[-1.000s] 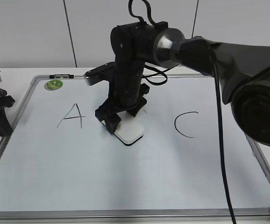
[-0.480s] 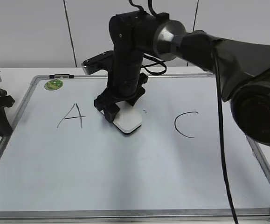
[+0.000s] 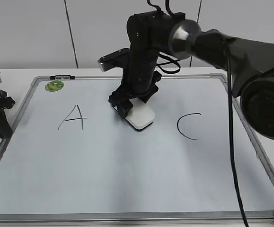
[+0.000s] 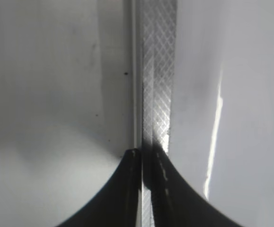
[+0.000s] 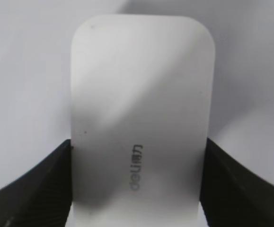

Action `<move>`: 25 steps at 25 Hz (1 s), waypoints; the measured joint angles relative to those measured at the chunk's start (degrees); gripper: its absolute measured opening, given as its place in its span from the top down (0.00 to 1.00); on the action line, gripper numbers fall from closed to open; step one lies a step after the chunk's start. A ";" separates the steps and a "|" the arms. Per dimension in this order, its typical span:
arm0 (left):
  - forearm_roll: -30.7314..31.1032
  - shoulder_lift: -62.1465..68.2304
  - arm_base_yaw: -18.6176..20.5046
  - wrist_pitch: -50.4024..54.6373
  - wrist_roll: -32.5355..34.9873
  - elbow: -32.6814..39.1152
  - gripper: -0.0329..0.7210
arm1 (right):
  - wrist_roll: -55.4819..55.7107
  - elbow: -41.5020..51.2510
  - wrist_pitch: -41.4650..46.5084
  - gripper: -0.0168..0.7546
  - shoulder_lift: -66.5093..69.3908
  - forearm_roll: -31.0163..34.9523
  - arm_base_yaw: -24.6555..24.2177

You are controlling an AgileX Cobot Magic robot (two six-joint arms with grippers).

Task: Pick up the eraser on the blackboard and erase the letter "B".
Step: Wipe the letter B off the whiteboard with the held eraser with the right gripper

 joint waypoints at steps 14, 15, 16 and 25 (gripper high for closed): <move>0.00 0.00 0.00 -0.10 0.00 0.00 0.91 | -0.46 -0.52 -0.68 0.28 2.12 1.38 -2.68; 0.00 0.00 0.00 -0.10 0.00 0.00 0.91 | -0.46 -0.61 -0.78 0.28 2.17 1.38 -3.55; 0.00 0.00 0.00 -0.10 0.00 0.00 0.91 | -0.46 -0.61 -0.82 0.28 2.17 1.60 -4.36; 0.00 0.00 0.00 -0.10 0.00 0.00 0.91 | 1.63 -0.89 -1.16 0.28 2.17 -2.53 -9.41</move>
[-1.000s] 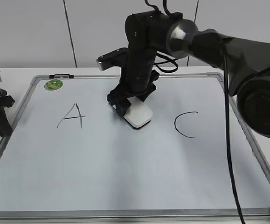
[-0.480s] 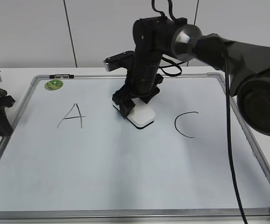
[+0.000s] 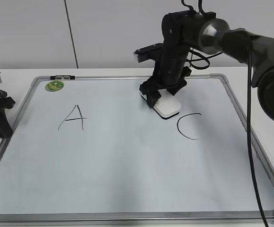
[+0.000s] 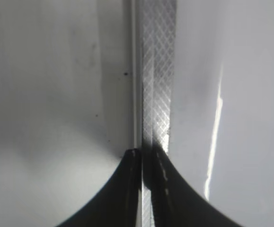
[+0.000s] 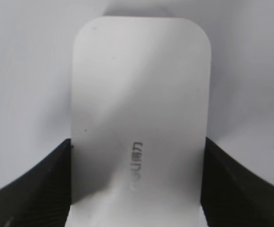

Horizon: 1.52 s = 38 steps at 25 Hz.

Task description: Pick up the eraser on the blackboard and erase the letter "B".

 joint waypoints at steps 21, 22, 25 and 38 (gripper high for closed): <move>0.21 0.00 0.00 -0.10 0.00 0.00 0.91 | 0.17 -3.53 3.38 0.28 -10.92 0.05 1.02; 0.21 0.00 0.00 -0.20 0.00 0.00 0.91 | 0.17 -2.87 3.38 0.28 -12.81 -0.52 1.02; 0.21 0.00 0.00 -0.20 0.00 0.00 0.91 | 0.27 0.97 3.38 0.28 -16.58 -1.83 1.02; 0.21 0.00 0.00 -0.20 0.00 0.00 0.91 | 5.31 37.11 -1.68 0.28 -36.24 -0.52 -12.33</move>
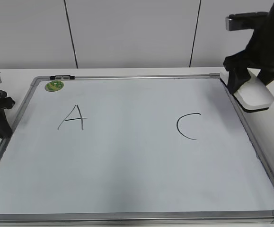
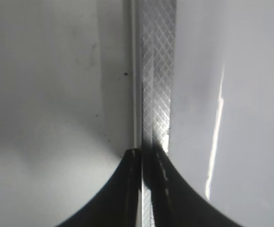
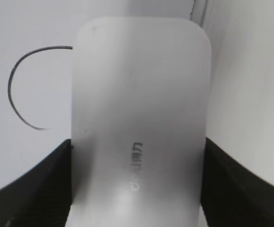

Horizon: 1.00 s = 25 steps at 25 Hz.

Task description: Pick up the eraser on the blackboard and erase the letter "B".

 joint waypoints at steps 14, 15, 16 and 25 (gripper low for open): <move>-0.11 0.00 0.00 0.11 0.00 0.00 0.91 | 1.29 13.21 -15.90 0.28 2.81 4.79 -6.06; -0.11 0.00 0.00 0.11 0.00 0.00 0.91 | 1.40 13.21 -16.17 0.28 3.32 5.04 -6.06; -0.11 0.00 0.00 0.11 0.00 0.00 0.91 | 1.40 13.25 -16.30 0.28 4.19 5.47 -6.06; -0.11 0.00 0.00 0.11 0.00 0.00 0.91 | 1.40 13.25 -18.29 0.28 9.04 5.66 -6.06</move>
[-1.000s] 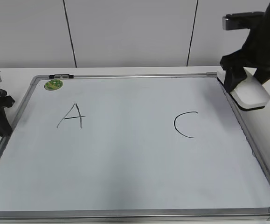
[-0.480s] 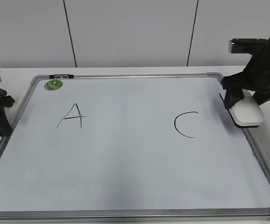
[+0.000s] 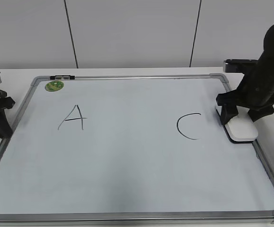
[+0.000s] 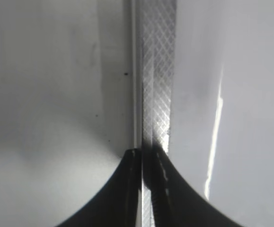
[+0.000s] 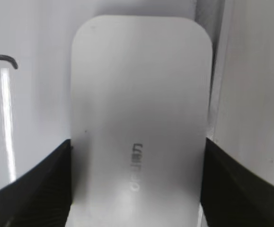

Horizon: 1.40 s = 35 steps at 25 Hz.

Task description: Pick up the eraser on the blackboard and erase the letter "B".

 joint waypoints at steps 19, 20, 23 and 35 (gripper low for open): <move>0.00 0.00 0.00 0.00 0.00 0.00 0.88 | 0.32 -11.51 13.01 0.15 1.81 0.09 0.00; 0.00 0.00 0.00 0.00 0.00 0.00 0.87 | 0.32 -12.46 14.54 0.15 1.37 -0.23 0.00; 0.47 0.00 0.10 0.12 0.00 -0.41 0.80 | -0.18 -13.26 16.47 0.15 0.38 -0.61 0.00; 2.32 -12.70 0.34 9.33 -0.79 -5.84 0.42 | -1.53 -13.43 22.12 0.20 -11.43 -1.07 0.00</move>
